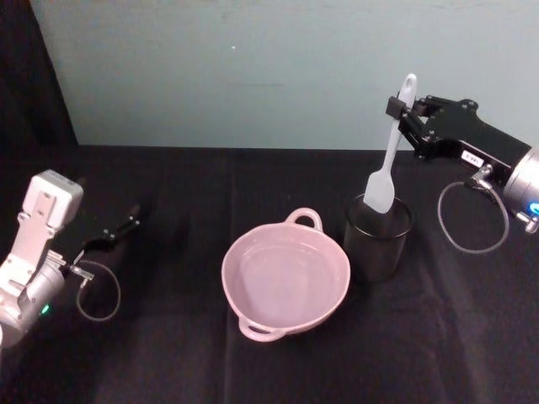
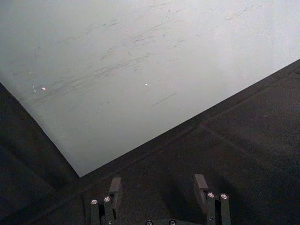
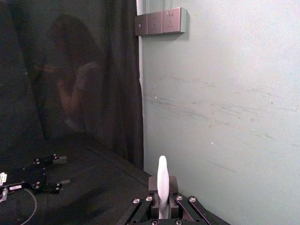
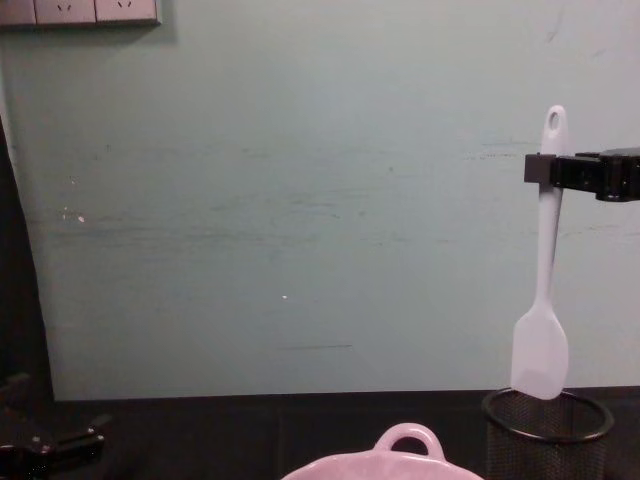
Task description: Use the one hand to pick up the spoon and stir the clear water in the bowl.
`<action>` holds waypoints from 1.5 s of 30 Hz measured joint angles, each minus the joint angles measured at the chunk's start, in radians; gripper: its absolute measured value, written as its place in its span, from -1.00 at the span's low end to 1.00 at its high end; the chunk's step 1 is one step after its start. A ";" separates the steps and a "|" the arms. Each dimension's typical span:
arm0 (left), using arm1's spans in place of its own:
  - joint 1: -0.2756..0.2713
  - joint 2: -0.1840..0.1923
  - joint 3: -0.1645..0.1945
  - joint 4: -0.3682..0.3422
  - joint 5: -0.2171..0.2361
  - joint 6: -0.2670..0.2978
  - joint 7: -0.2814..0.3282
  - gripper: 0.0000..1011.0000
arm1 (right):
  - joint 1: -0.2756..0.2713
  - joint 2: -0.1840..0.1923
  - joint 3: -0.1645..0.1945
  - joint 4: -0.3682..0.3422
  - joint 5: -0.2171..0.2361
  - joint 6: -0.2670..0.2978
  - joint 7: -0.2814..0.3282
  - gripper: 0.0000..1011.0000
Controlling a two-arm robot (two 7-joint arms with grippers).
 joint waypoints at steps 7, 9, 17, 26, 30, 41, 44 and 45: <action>0.000 0.000 0.000 0.000 0.000 0.000 0.000 0.99 | 0.000 0.000 0.000 0.002 0.001 -0.001 0.000 -0.77; 0.000 0.000 0.000 0.000 0.000 0.000 0.000 0.99 | 0.000 0.000 0.000 0.002 0.002 -0.001 0.001 -0.77; 0.000 0.000 0.000 0.000 0.000 0.000 0.000 0.99 | 0.000 0.000 -0.001 0.003 0.003 -0.002 0.001 -0.77; 0.000 0.000 0.000 0.000 0.000 0.000 0.000 0.99 | -0.002 -0.005 -0.002 0.000 0.000 -0.002 0.003 -0.77; 0.000 0.000 0.000 0.000 0.000 0.000 0.000 0.99 | -0.002 -0.028 -0.027 -0.026 -0.024 -0.004 0.013 -0.77; 0.000 0.000 0.000 0.000 0.000 0.000 0.000 0.99 | 0.019 -0.117 -0.140 -0.032 -0.103 -0.009 0.036 -0.77; 0.000 0.000 0.000 0.000 0.000 0.000 0.000 0.99 | 0.014 -0.130 -0.158 -0.024 -0.125 -0.024 0.039 -0.77; 0.000 0.000 0.000 0.000 0.000 0.000 0.000 0.99 | 0.009 -0.139 -0.168 -0.019 -0.138 -0.035 0.039 -0.77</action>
